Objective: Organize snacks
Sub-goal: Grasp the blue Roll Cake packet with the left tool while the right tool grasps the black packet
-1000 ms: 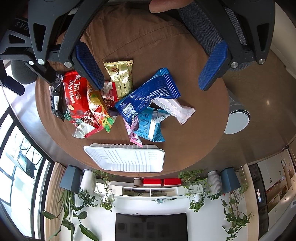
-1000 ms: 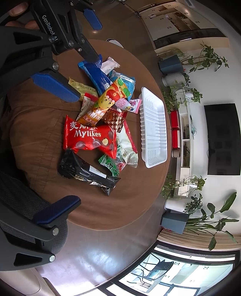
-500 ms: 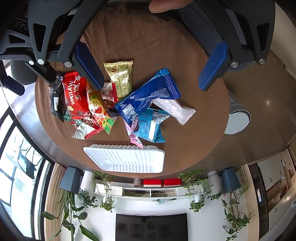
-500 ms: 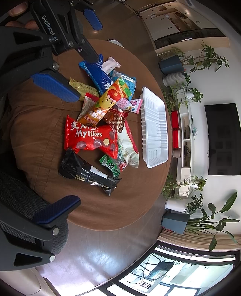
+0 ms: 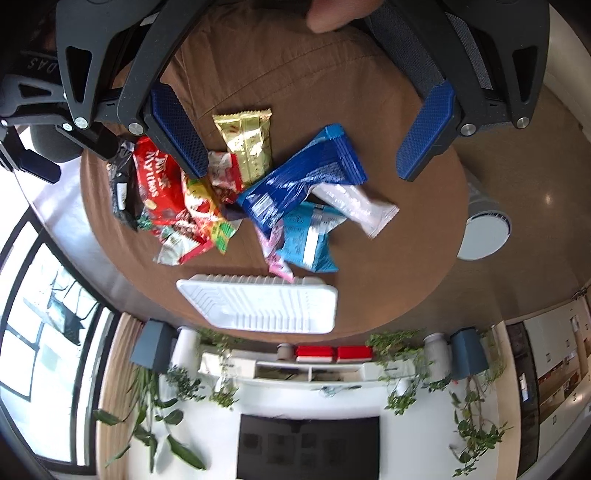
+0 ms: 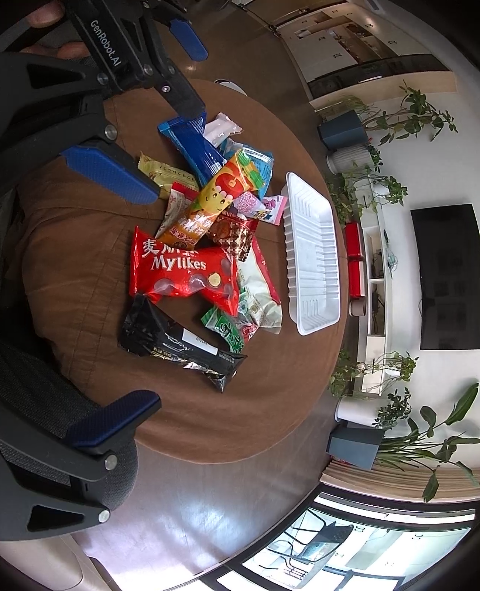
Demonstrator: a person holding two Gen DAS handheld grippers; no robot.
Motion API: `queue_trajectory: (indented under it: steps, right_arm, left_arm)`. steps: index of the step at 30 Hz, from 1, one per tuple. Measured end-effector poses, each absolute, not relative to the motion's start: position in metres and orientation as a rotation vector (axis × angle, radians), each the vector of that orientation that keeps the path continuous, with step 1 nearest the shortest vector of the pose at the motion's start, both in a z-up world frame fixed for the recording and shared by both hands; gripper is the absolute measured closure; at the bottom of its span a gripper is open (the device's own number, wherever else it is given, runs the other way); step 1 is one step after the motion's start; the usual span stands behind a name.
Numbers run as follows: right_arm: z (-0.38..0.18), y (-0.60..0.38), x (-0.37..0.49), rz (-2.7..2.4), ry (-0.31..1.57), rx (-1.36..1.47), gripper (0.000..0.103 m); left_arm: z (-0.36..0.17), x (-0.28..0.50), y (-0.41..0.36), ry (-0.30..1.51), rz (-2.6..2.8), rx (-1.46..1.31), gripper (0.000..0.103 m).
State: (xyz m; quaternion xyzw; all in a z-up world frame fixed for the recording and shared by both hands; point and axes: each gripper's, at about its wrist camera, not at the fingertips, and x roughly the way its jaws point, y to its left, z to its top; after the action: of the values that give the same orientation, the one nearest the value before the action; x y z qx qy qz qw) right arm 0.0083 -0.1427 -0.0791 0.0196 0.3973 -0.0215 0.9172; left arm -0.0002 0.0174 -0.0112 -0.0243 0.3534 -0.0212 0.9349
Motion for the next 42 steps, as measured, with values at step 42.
queue_trajectory:
  steps: [42]
  right_arm:
    - [-0.101,-0.237,0.072,0.057,1.042,0.403,0.039]
  left_arm:
    - [-0.035,0.084,0.007,0.894,-0.57,0.415,0.031]
